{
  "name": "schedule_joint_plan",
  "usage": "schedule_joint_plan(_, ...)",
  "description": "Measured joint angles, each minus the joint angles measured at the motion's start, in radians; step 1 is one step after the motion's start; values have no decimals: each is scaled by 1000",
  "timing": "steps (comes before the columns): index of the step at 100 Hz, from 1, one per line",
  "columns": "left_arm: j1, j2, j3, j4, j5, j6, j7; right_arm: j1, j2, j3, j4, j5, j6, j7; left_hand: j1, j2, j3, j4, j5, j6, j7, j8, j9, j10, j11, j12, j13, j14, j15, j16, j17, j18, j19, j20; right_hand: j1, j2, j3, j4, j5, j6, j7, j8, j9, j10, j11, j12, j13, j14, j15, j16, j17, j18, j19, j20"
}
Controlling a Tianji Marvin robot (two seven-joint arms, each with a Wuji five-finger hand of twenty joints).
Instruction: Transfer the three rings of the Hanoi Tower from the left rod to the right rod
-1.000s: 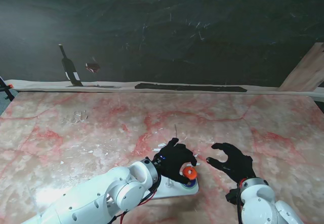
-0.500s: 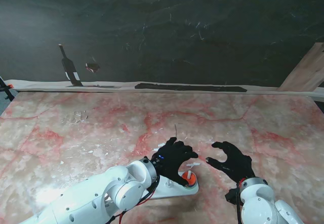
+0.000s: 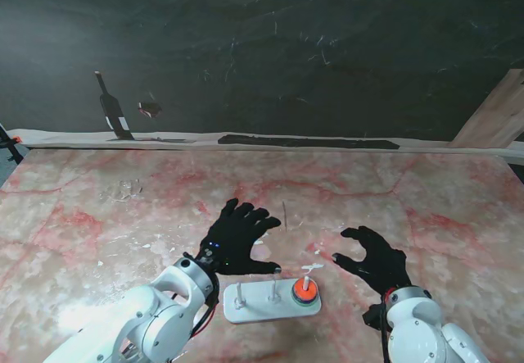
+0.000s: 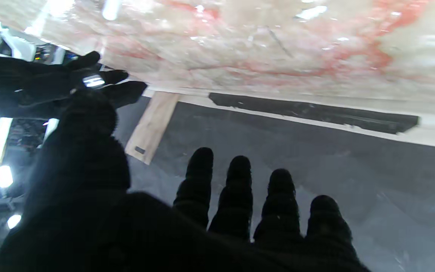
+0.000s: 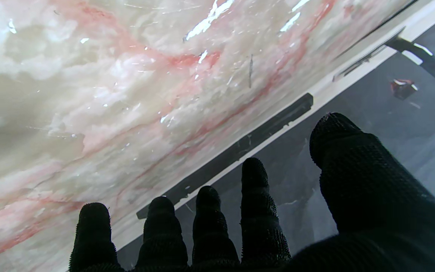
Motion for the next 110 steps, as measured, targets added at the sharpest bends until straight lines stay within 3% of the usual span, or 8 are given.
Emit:
schedule_joint_plan(8,61,6,-64,-44,27,11,-28,1,0,-1,0,-3,-2,-2,0,1,-20,0,0,1,0,0,30,13,-23,-38,3,12,0,-20,0,0,6,11,7,17,-11,0,6,-11,0,0,1,-34,-33,-13,0,0,0,0,0,0,0,1)
schedule_joint_plan(18,131,6,-143,-62,3,8,-13,2,0,-2,1,-3,-4,-3,0,53,-29,0,11,3,-9,2,50,12,-35,-75,17,14,-26,-65,-2,0,15,26,37,42,-33,0,15,-24,8,-5,42,-56,-71,-29,0,-1,0,0,1,1,0,1)
schedule_joint_plan(32,218,6,-238,-70,-48,-2,14,5,0,-7,2,-2,-5,-3,-16,175,-60,0,11,5,-10,2,50,12,-35,-82,31,10,-32,-89,-10,6,19,51,108,110,-103,0,16,-25,26,-14,72,-41,-93,-34,0,-3,0,0,1,1,0,1)
schedule_joint_plan(44,256,5,-300,-48,-100,-87,44,6,0,-9,2,-4,-6,-1,-27,242,-87,0,11,11,-10,2,48,-22,-35,-82,31,-10,-42,-96,-10,13,19,60,134,138,-136,1,16,-25,39,-14,102,-22,-93,-34,27,-3,3,0,2,0,13,1)
schedule_joint_plan(50,263,6,-313,-36,-109,-99,51,6,0,-9,1,-7,-7,-1,-39,254,-97,0,11,4,-10,2,48,-27,-35,-82,31,-12,-43,-97,-10,11,28,61,134,138,-144,3,16,-25,39,-14,110,-18,-89,-32,27,-3,3,0,4,0,19,1)
schedule_joint_plan(81,267,-1,-330,45,-154,-119,140,3,0,-14,-10,-27,-7,-2,-49,278,-99,-8,60,-4,-10,9,61,-29,-31,-82,43,-19,-43,-97,-12,9,87,160,142,150,-168,10,16,-23,39,-14,166,12,123,64,132,-1,45,25,13,3,95,-3)
schedule_joint_plan(92,273,-2,-350,51,-159,-124,90,1,0,-13,-14,-30,-5,-1,-49,278,-99,-8,57,-5,-10,9,60,-29,-31,-82,42,-22,-43,-97,-13,10,88,169,142,151,-174,10,27,-22,49,-6,197,15,202,101,194,0,103,59,14,11,133,-4)
schedule_joint_plan(110,278,-2,-356,56,-173,-125,121,0,0,-13,-18,-25,-7,0,-49,278,-99,-8,57,-5,-10,9,60,-29,-31,-82,42,-22,-43,-97,-13,11,88,180,156,151,-178,10,51,-21,52,-2,200,17,248,126,203,1,264,124,15,13,196,-29)
